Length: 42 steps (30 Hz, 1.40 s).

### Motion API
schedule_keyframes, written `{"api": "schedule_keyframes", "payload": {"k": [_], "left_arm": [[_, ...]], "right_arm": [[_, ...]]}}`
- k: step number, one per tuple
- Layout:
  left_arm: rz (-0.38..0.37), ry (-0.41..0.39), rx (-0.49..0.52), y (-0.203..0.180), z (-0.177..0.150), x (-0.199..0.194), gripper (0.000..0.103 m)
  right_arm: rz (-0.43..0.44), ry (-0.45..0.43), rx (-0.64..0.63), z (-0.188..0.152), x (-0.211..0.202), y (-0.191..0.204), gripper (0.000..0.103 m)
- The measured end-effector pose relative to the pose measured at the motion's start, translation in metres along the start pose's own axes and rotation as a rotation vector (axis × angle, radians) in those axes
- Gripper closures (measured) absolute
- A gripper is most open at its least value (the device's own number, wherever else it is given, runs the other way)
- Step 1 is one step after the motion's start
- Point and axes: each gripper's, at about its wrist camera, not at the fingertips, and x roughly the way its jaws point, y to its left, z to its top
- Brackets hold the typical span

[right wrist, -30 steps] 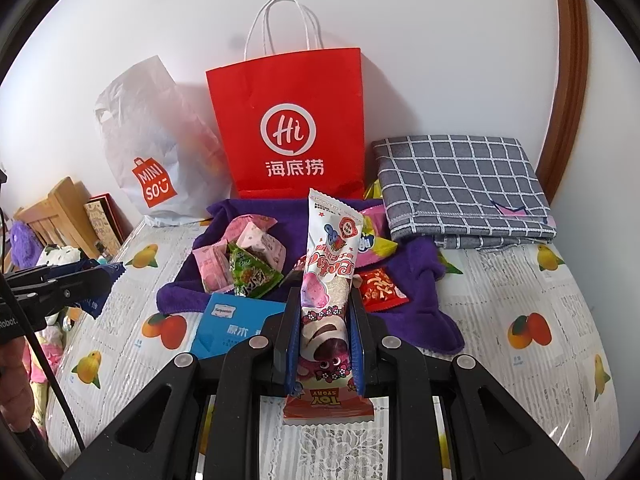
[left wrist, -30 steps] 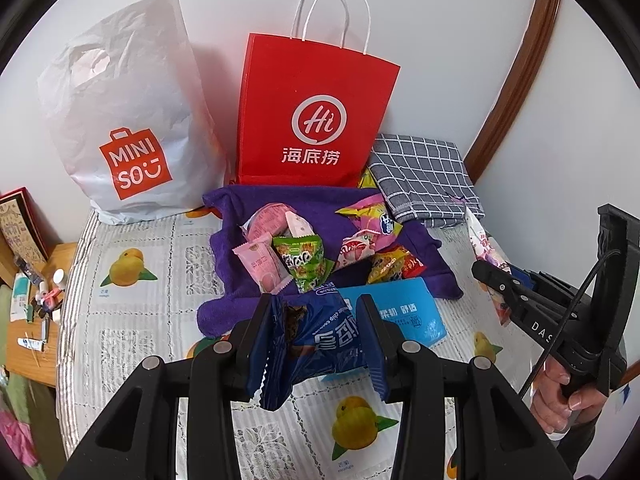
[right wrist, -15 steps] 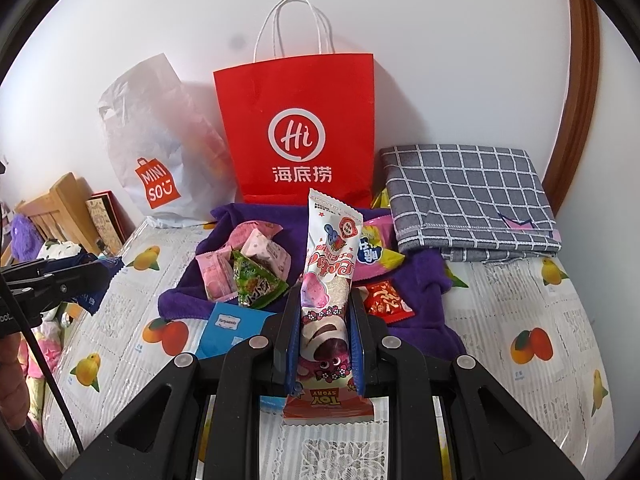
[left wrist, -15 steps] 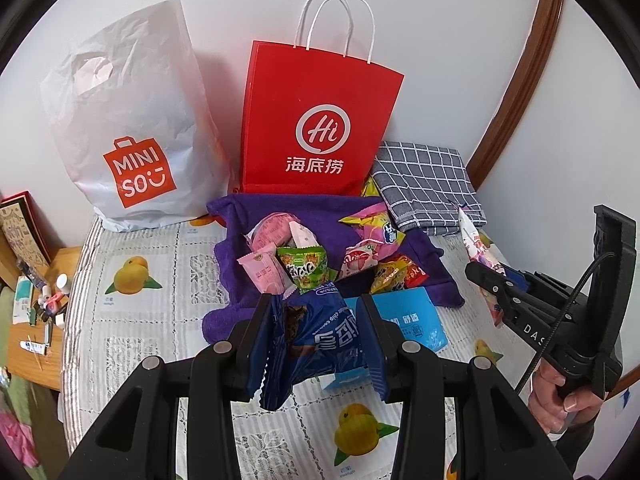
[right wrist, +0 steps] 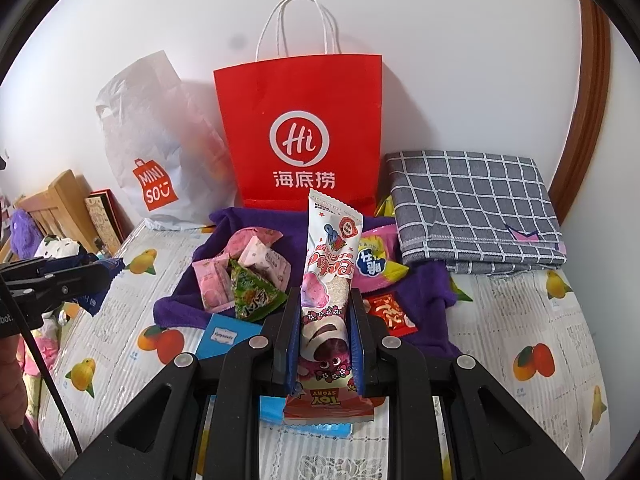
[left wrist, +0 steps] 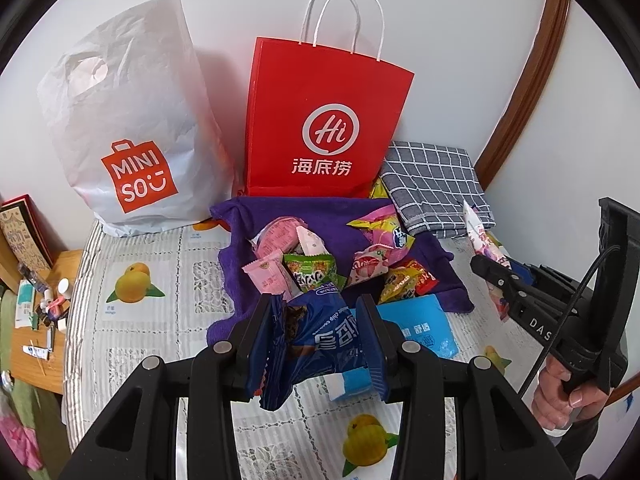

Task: Organize snacks
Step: 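Carry the blue bag and stick candy over the towel with both tools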

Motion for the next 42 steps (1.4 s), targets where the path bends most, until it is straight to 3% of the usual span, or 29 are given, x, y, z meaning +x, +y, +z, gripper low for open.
{"api": "schedule_keyframes", "payload": {"k": [42], "left_arm": [[0.026,0.026,-0.073,0.025,0.044,0.061,0.064]], "right_arm": [[0.053,0.072,-0.086,0.051,0.082,-0.011,0.082]]}}
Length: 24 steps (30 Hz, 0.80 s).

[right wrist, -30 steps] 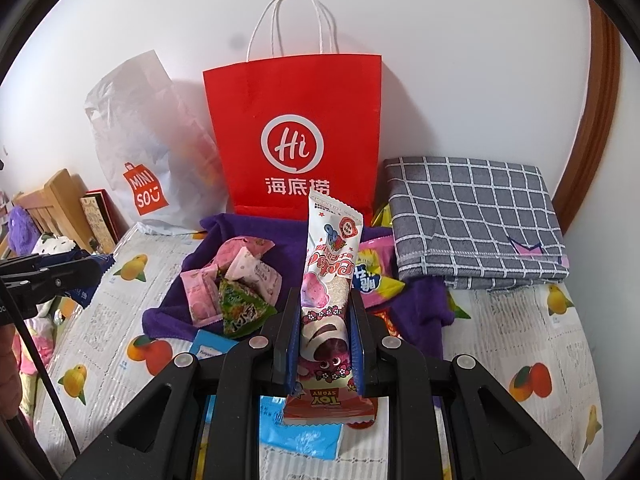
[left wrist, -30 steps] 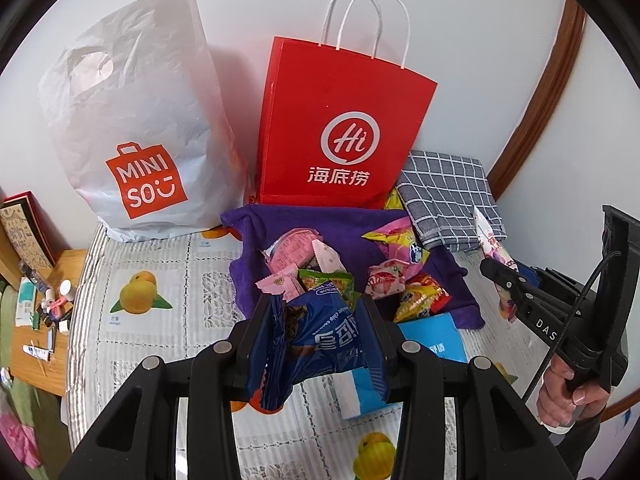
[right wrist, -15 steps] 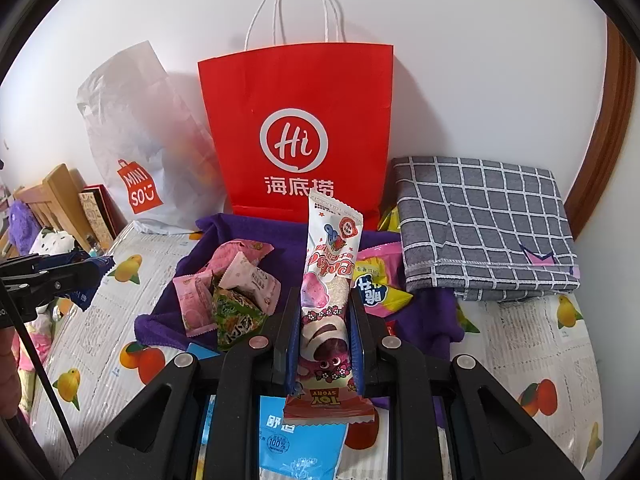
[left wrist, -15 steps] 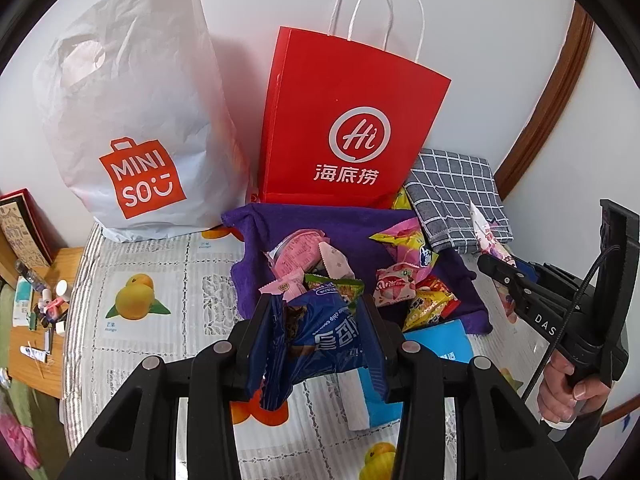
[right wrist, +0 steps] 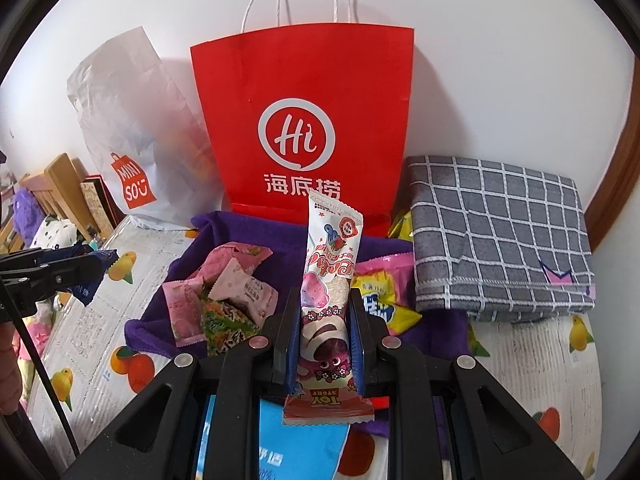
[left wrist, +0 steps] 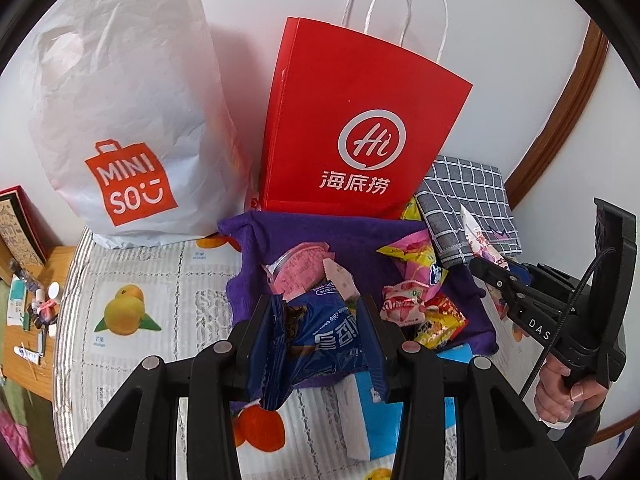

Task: Organize snacks
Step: 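Carry the blue bag and stick candy over the towel with both tools, then open the right tool to drop the stick candy while the left tool releases the blue bag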

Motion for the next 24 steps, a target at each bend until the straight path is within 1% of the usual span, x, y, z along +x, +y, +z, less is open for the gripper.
{"api": "schedule_keyframes", "payload": {"k": [8,13,20,24], "left_arm": [[0.002,0.015,0.003,-0.009,0.011,0.022,0.064],[0.018,0.027,0.031,-0.016,0.015,0.032,0.064],[0.020,0.037,0.028,-0.013,0.023,0.045,0.064],[0.014,0.043,0.018,-0.009,0.027,0.052,0.064]], "right_arm": [[0.027,0.025,-0.022,0.010,0.022,-0.007,0.082],[0.041,0.050,-0.055,0.007,0.032,-0.007,0.082],[0.074,0.126,-0.054,0.000,0.052,-0.021,0.082],[0.121,0.164,-0.050,-0.003,0.059,-0.026,0.082]]}}
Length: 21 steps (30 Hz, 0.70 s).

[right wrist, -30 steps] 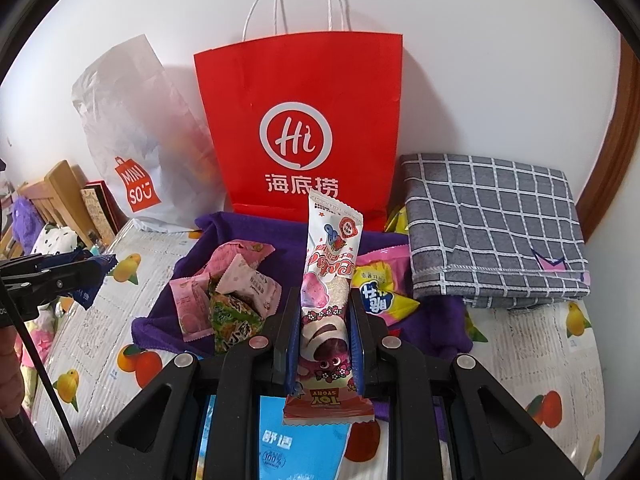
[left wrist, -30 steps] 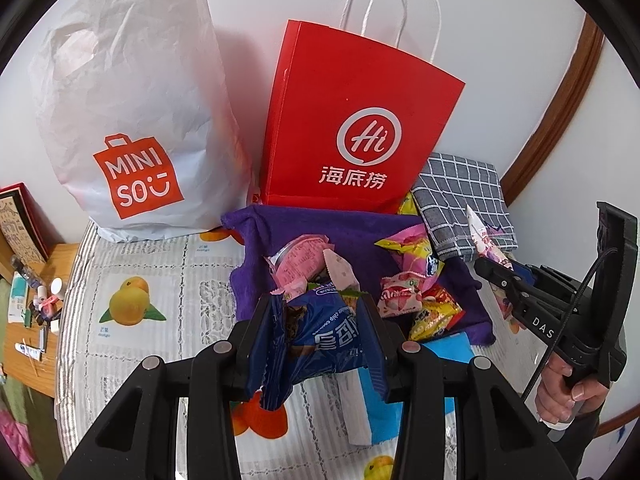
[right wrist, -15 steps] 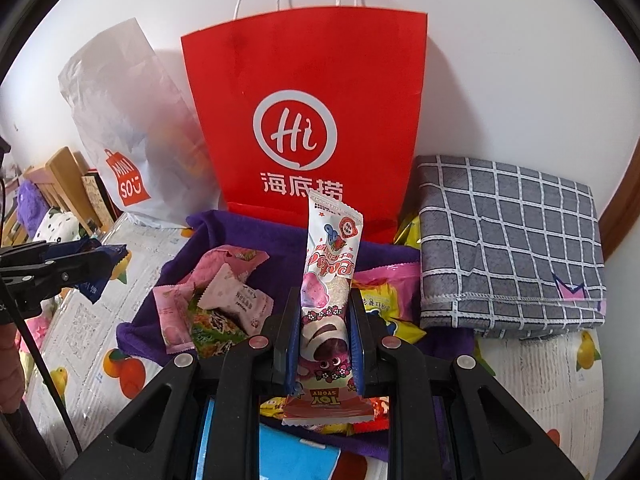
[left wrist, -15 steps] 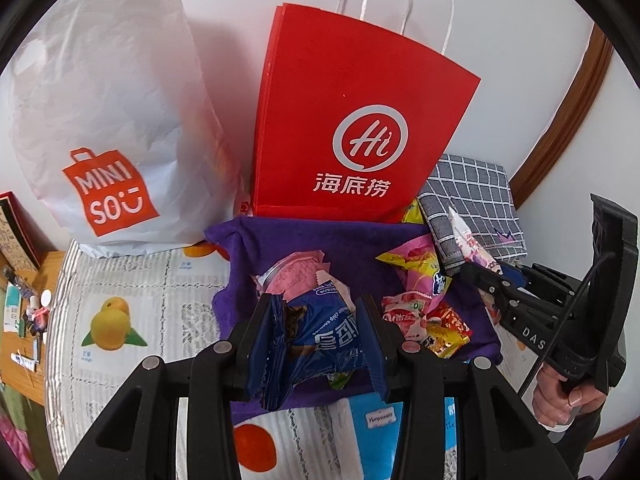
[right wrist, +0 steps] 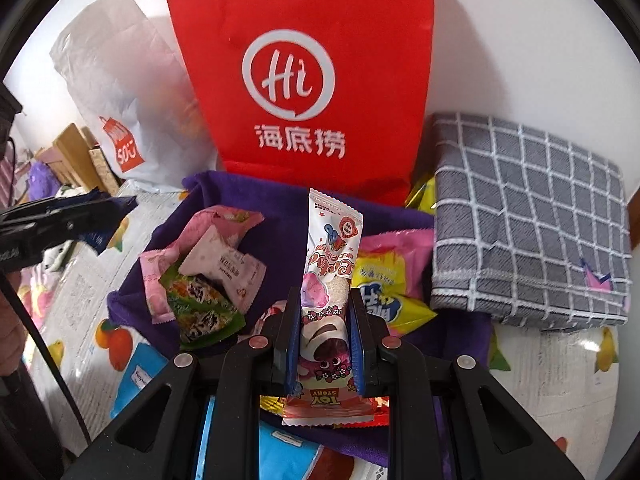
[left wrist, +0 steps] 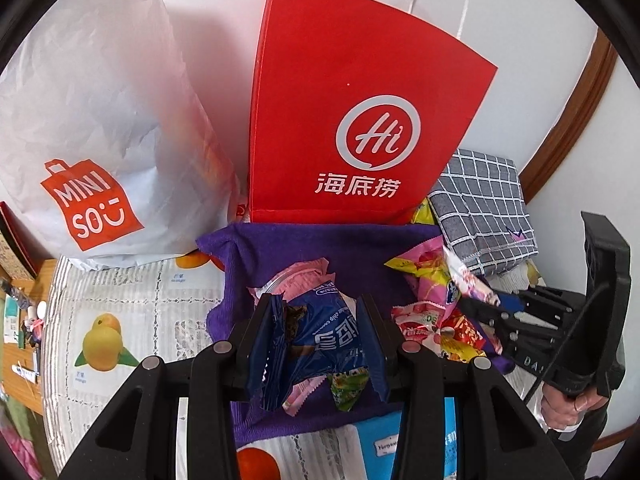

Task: Organize snacks
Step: 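Open the right tool to drop the stick candy while the left tool releases the blue bag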

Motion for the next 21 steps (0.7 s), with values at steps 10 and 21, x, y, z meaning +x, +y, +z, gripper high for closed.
{"api": "schedule_keyframes", "payload": {"k": [10,21], "left_arm": [[-0.026,0.036,-0.028,0.008,0.001,0.013,0.064],[-0.095,0.097,-0.053,-0.001,0.005,0.042,0.064]], "right_arm": [[0.025,0.076,-0.017,-0.009,0.028,-0.002,0.082],[-0.008,0.119,-0.036,-0.010,0.033,-0.002,0.077]]}}
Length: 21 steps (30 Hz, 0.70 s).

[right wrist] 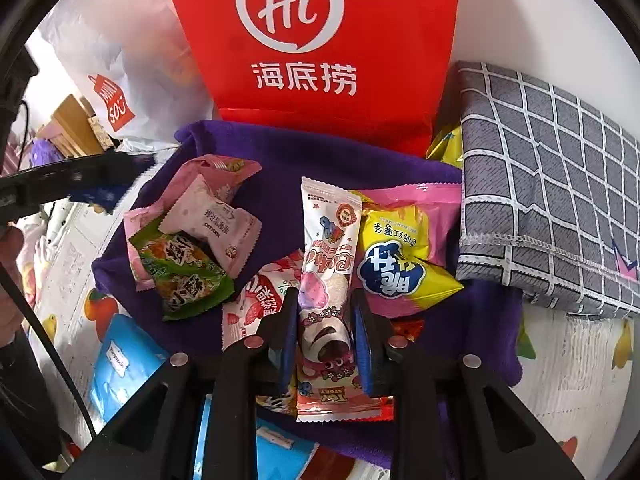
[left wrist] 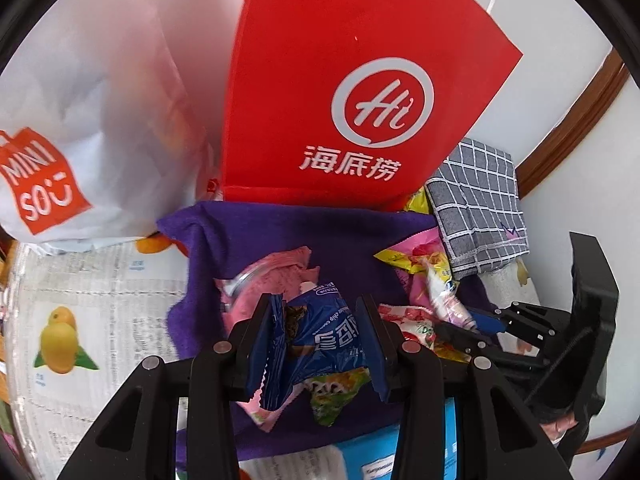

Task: Organize snacks
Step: 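Open the right tool to drop the stick candy while the left tool releases the blue bag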

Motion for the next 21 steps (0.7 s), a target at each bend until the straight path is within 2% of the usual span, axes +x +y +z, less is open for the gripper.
{"api": "schedule_keyframes", "payload": {"k": [4,10,13,14,17,21], "left_arm": [[0.012,0.013,0.014,-0.006,-0.001,0.010,0.064],[-0.002,0.035,0.002,-0.004,-0.002,0.020,0.064],[0.000,0.048,0.006,-0.006,-0.002,0.025,0.064],[0.000,0.051,0.012,-0.008,-0.003,0.026,0.064],[-0.008,0.059,0.015,-0.009,-0.005,0.030,0.064],[-0.005,0.074,0.019,-0.011,-0.006,0.036,0.064]], "right_arm": [[-0.017,-0.014,-0.012,0.000,-0.009,0.000,0.069],[0.012,-0.053,0.000,0.003,-0.029,-0.004,0.069],[0.017,-0.045,-0.008,0.004,-0.027,-0.001,0.069],[0.012,-0.029,-0.010,0.004,-0.024,0.001,0.069],[-0.007,0.000,-0.005,0.005,-0.014,0.003,0.080],[0.009,-0.001,-0.004,0.005,-0.013,0.005,0.081]]}}
